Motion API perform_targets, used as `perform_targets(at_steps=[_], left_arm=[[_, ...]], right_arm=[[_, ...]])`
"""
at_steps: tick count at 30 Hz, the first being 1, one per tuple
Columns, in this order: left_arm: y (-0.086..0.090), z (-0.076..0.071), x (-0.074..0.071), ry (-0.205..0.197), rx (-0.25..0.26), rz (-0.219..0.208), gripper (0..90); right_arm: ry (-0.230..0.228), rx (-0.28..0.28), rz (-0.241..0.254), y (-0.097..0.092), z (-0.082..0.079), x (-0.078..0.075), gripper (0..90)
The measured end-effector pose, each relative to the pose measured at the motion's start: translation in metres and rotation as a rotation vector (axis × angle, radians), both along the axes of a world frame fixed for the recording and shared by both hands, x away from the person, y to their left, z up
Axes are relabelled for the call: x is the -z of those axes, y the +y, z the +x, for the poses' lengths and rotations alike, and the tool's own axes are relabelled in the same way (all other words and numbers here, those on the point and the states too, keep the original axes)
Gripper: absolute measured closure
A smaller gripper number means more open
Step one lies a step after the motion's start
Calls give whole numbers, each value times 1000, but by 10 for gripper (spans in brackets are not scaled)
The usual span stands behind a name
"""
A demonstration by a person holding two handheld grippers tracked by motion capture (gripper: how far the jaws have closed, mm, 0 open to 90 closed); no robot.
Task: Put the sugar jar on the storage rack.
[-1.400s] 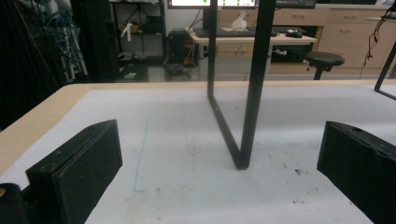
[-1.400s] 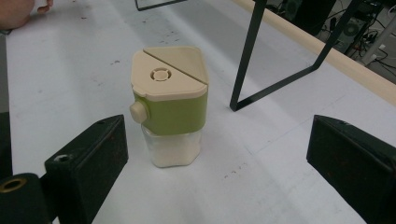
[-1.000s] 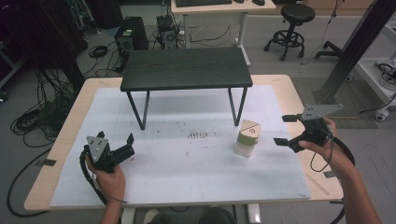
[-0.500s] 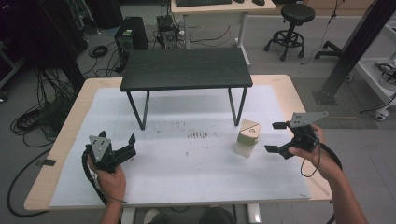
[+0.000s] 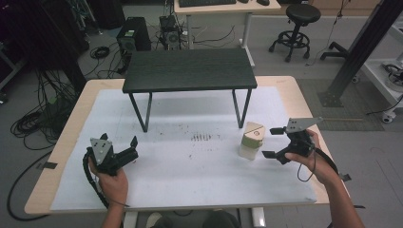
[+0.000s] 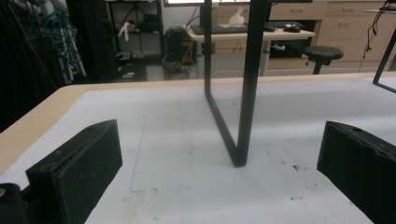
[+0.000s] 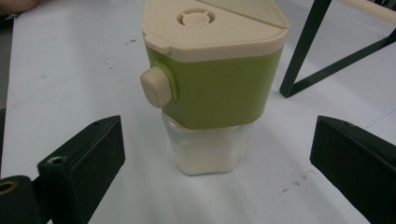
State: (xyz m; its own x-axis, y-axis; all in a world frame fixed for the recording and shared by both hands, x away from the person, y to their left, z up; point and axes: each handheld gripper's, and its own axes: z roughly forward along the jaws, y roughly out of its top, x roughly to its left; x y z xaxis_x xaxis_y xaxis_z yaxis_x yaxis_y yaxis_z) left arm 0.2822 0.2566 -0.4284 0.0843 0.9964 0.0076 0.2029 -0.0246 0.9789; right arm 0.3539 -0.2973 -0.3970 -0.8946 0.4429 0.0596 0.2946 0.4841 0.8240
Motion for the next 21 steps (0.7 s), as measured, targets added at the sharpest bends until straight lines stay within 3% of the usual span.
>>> perform_targets(at_steps=[21], left_arm=[[-2,1,0,7,3,13,2]], right_arm=[[8,-17,15,18,8,16,30]])
